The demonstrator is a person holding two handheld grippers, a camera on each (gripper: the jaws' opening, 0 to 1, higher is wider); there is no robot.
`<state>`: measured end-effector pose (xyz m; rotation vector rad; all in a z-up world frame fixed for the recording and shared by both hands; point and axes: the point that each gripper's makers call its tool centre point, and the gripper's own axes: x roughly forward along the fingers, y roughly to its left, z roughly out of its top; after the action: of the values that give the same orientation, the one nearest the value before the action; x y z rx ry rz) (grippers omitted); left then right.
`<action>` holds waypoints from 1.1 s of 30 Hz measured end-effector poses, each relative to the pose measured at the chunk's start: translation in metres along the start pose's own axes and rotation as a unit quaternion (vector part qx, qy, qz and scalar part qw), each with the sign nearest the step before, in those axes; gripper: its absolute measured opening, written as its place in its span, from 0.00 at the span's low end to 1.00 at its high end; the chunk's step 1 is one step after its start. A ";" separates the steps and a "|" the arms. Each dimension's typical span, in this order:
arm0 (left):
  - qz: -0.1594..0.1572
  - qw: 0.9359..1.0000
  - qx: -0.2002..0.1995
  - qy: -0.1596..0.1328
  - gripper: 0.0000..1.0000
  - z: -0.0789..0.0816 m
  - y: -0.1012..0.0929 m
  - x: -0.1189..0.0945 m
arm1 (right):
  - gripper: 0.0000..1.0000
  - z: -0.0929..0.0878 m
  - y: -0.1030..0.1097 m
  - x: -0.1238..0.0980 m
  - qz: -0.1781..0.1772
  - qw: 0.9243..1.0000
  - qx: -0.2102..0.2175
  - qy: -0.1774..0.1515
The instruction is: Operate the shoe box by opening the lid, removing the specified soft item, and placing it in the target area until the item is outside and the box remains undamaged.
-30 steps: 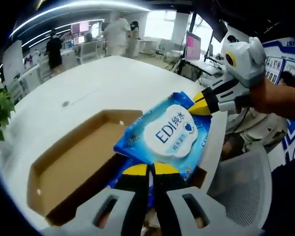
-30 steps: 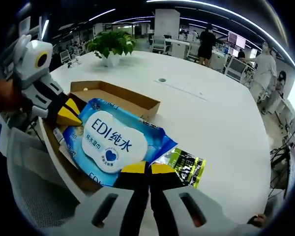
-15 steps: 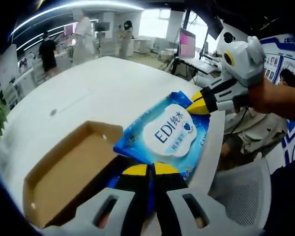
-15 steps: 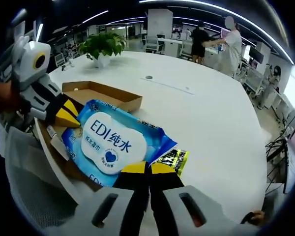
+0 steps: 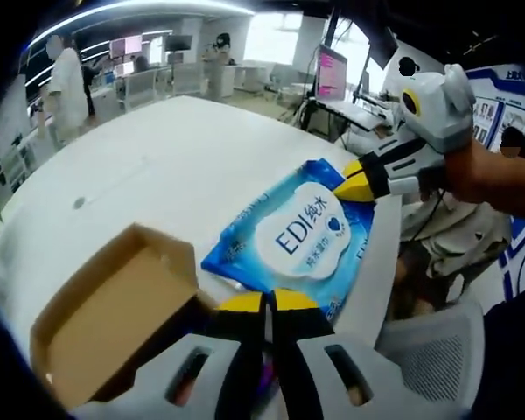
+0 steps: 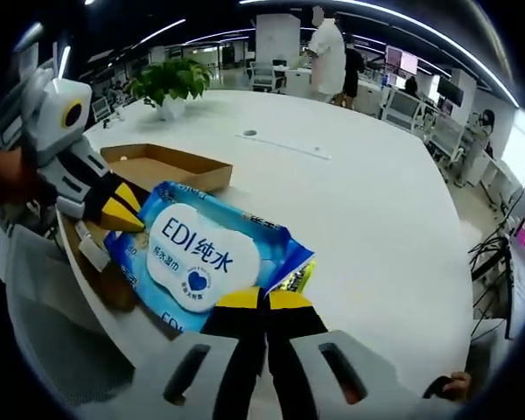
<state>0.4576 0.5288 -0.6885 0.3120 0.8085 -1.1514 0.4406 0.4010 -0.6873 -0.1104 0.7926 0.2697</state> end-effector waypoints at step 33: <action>-0.002 0.998 0.018 0.055 0.00 -0.002 0.013 0.049 | 0.00 -0.020 -0.033 0.045 0.012 1.000 0.014 0.022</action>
<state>0.4767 0.5015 -0.7274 0.4072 0.8854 -1.1622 0.4658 0.3746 -0.7332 -0.0798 0.8420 0.2791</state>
